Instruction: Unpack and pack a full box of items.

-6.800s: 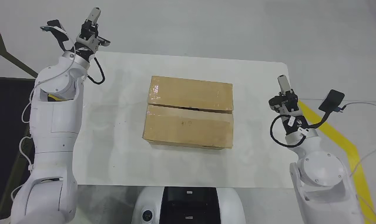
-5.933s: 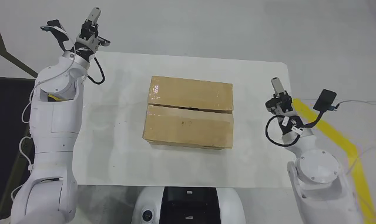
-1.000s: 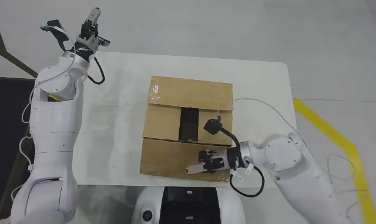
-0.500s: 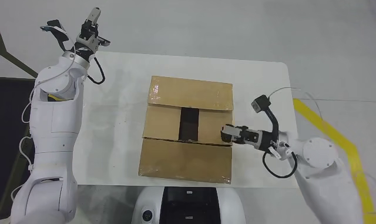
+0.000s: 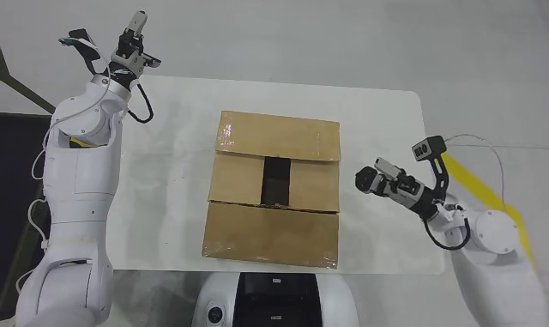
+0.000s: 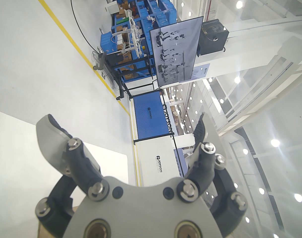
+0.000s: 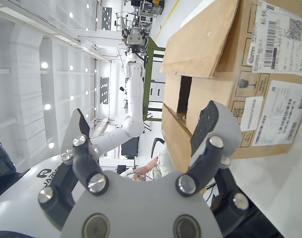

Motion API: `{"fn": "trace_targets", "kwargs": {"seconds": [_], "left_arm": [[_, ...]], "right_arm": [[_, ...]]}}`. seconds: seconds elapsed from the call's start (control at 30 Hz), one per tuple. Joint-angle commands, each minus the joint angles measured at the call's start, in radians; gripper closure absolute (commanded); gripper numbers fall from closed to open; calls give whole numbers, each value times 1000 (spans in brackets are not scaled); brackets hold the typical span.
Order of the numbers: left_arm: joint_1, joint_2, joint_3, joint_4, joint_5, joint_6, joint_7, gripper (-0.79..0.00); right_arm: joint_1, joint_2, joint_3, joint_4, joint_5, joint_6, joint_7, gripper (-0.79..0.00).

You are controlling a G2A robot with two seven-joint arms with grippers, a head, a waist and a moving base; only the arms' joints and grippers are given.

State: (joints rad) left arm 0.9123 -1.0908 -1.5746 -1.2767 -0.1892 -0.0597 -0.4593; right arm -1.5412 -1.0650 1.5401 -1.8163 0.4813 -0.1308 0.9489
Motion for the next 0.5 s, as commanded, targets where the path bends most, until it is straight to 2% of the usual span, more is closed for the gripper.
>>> {"fn": "trace_targets", "kwargs": {"seconds": [0.0, 0.47], "left_arm": [[0, 0, 0, 0, 0, 0, 0, -785], [0, 0, 0, 0, 0, 0, 0, -785]], "right_arm": [[15, -1, -15, 15, 7, 6, 4, -785], [148, -14, -145, 136, 39, 44, 21, -785]]}}
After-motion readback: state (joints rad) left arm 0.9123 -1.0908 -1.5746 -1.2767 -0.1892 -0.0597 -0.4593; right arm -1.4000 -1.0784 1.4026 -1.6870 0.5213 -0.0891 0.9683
